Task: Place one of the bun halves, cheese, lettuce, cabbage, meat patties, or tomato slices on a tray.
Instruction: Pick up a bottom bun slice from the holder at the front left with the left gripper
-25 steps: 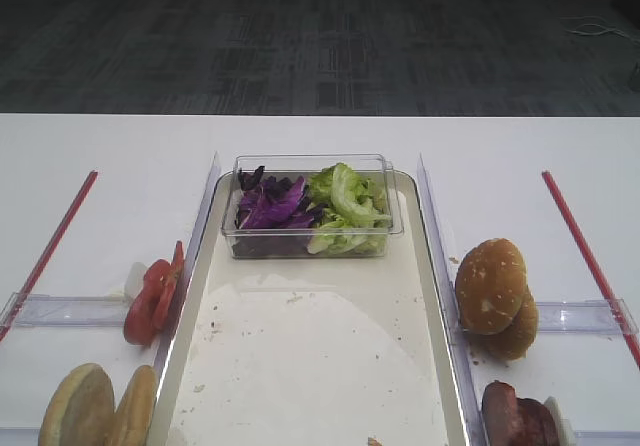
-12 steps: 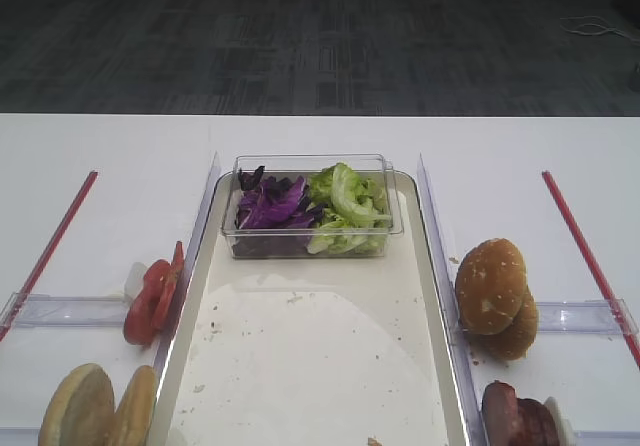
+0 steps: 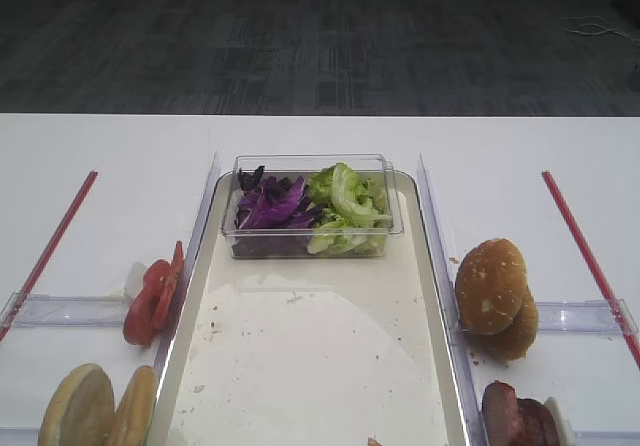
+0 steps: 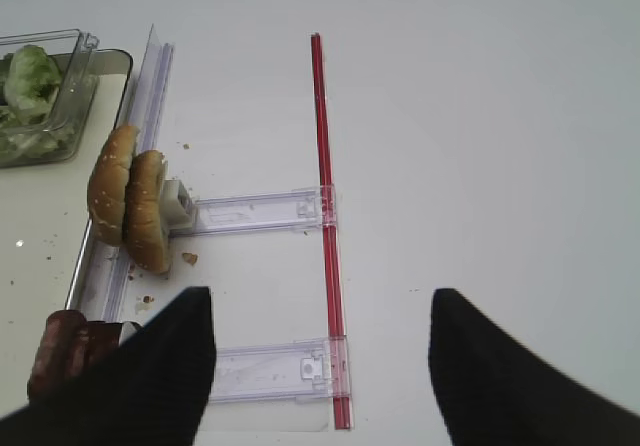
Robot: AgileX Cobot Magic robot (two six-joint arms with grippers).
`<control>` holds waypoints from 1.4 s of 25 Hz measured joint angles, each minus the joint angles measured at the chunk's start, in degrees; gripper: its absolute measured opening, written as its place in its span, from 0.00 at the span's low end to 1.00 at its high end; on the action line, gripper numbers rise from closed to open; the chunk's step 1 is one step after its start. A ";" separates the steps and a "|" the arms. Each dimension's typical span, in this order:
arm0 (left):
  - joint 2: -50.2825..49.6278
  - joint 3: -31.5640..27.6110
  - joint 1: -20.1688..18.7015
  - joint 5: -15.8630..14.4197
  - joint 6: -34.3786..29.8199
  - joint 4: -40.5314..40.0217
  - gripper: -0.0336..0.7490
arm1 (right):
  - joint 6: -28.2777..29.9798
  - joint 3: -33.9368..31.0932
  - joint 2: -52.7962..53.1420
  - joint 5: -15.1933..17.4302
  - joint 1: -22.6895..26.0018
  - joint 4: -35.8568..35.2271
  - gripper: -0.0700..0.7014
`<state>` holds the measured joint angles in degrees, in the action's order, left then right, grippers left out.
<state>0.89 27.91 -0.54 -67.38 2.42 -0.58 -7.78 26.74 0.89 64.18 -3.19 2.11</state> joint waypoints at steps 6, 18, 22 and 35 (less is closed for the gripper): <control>0.00 0.00 0.00 0.00 -0.17 0.00 0.66 | 0.00 0.00 0.00 0.00 0.00 0.00 0.70; -9.52 3.50 0.00 -2.80 -1.56 0.00 0.65 | 0.00 0.00 0.00 0.00 0.00 0.00 0.70; -14.32 5.38 0.00 -3.84 -1.56 0.00 0.61 | 0.00 0.00 0.00 0.00 0.00 0.00 0.70; -28.35 10.12 0.00 -5.01 -0.26 0.00 0.59 | 0.00 0.00 0.00 0.00 0.00 0.00 0.70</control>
<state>-27.46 38.03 -0.54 -72.39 2.15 -0.58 -7.78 26.74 0.89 64.18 -3.19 2.11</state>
